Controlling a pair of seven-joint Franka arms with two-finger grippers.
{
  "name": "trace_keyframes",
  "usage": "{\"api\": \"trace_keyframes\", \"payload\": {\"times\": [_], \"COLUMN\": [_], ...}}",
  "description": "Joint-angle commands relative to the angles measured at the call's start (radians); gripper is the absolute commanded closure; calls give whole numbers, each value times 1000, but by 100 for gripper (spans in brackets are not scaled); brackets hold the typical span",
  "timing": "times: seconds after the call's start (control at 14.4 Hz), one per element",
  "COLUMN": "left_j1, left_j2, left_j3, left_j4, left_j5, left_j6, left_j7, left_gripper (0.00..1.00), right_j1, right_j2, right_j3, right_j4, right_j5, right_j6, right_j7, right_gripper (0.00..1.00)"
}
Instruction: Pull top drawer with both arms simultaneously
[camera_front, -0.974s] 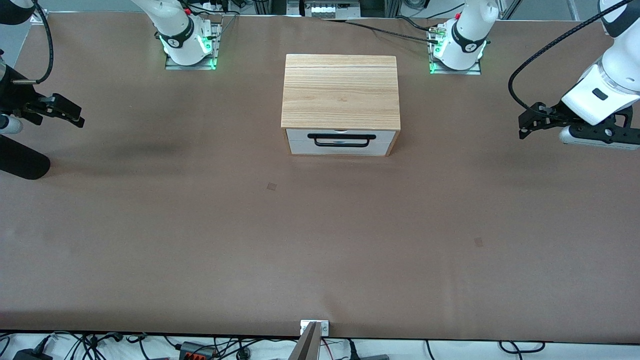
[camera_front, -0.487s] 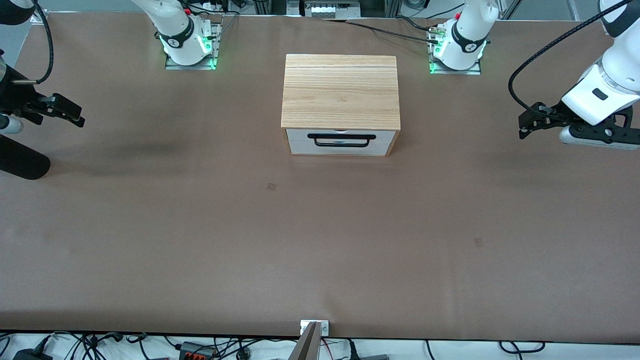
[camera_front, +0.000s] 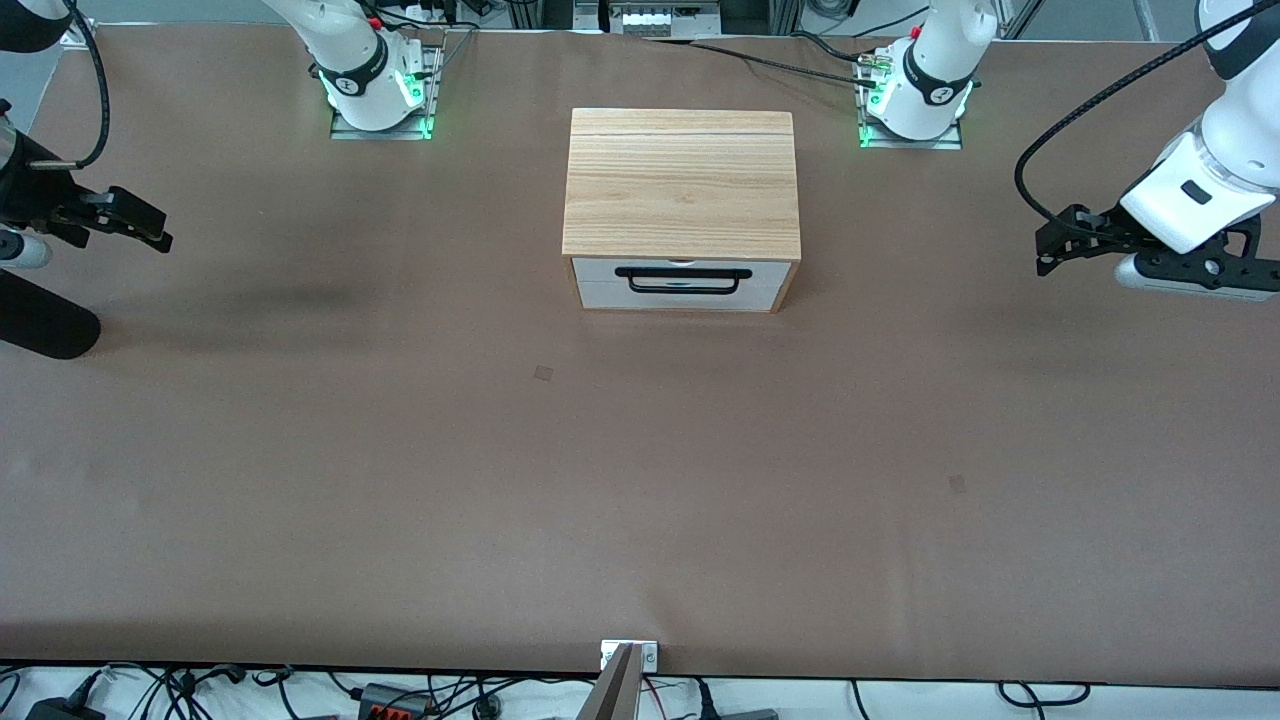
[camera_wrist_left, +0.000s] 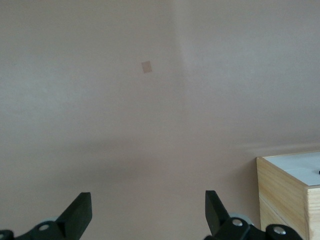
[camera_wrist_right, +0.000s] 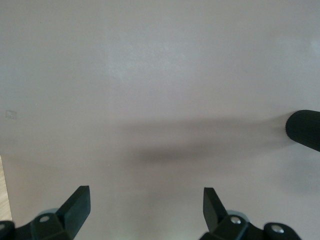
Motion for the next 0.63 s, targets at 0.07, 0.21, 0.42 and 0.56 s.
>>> {"api": "trace_keyframes", "payload": {"times": [0.07, 0.21, 0.42, 0.56], "left_j1": [4, -2, -5, -4], "left_j2": [32, 33, 44, 59], "left_j3": [-2, -4, -4, -4], "left_j4": [32, 32, 32, 38], "left_j5": [-6, -11, -161, -254], "left_j6": [-56, -82, -143, -161], "left_j7": [20, 20, 20, 22], "left_gripper": [0, 0, 0, 0], "right_j1": [-6, -6, -9, -14], "right_j2": [11, 40, 62, 79], "right_j3": [5, 6, 6, 3], "right_j4": [7, 9, 11, 12], "right_j5": [9, 11, 11, 11], "right_j6": [-12, -22, -24, -21], "right_j7": [1, -4, -5, -10], "right_gripper": [0, 0, 0, 0]}}
